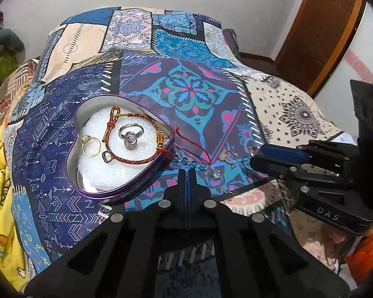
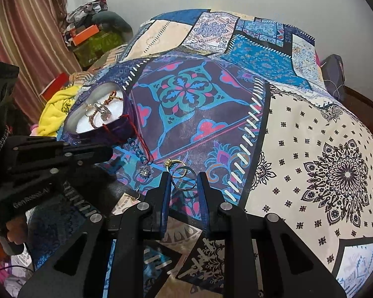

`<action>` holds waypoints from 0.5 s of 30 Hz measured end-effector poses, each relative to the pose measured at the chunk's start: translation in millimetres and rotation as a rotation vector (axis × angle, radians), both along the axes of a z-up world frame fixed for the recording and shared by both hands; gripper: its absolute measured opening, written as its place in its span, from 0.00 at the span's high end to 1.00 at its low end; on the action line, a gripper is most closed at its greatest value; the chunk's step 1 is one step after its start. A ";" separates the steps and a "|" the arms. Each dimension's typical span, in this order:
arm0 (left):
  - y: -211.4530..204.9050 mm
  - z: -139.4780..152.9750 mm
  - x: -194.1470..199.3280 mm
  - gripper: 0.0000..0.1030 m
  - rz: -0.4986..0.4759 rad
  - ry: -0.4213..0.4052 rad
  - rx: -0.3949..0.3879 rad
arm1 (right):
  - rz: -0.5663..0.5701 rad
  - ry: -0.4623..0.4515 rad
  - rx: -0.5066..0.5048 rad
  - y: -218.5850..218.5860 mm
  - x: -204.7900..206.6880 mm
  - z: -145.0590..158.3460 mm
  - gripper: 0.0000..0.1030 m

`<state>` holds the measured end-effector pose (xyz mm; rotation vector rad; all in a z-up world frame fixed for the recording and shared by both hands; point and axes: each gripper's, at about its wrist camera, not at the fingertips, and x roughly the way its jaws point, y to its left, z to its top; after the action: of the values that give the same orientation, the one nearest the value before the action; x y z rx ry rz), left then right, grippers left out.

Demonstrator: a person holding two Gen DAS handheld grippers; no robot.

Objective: Organize jewelry
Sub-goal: 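Move the right gripper to the rings on the quilt while the left approaches the blue beaded bracelet, then grasp the blue beaded bracelet with the left while the right grasps the silver ring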

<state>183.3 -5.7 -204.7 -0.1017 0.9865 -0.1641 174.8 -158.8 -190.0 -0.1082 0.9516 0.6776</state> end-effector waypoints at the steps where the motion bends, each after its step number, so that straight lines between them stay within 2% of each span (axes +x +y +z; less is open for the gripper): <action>1: 1.0 0.9 0.6 0.95 0.013 0.007 -0.006 | -0.002 -0.001 0.002 -0.4 -0.2 0.5 0.81; 2: 1.2 0.3 1.9 0.91 0.019 0.018 -0.011 | -0.003 -0.003 0.002 -0.7 -0.6 1.2 0.81; 4: 1.9 -3.4 5.4 0.69 0.044 0.038 -0.017 | -0.008 -0.009 0.003 -2.0 -1.8 2.3 0.81; 11: -2.6 -16.8 17.0 0.67 0.092 0.058 -0.022 | -0.014 -0.021 0.012 -9.2 -3.2 5.1 0.81; 15: -4.1 -18.8 26.8 0.67 0.134 0.067 -0.055 | -0.032 -0.017 0.020 -15.3 -0.2 3.8 0.81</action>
<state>210.1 -9.8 -223.6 -0.2237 1.0383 -0.0652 174.6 -174.2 -186.3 -0.0811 0.9287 0.6559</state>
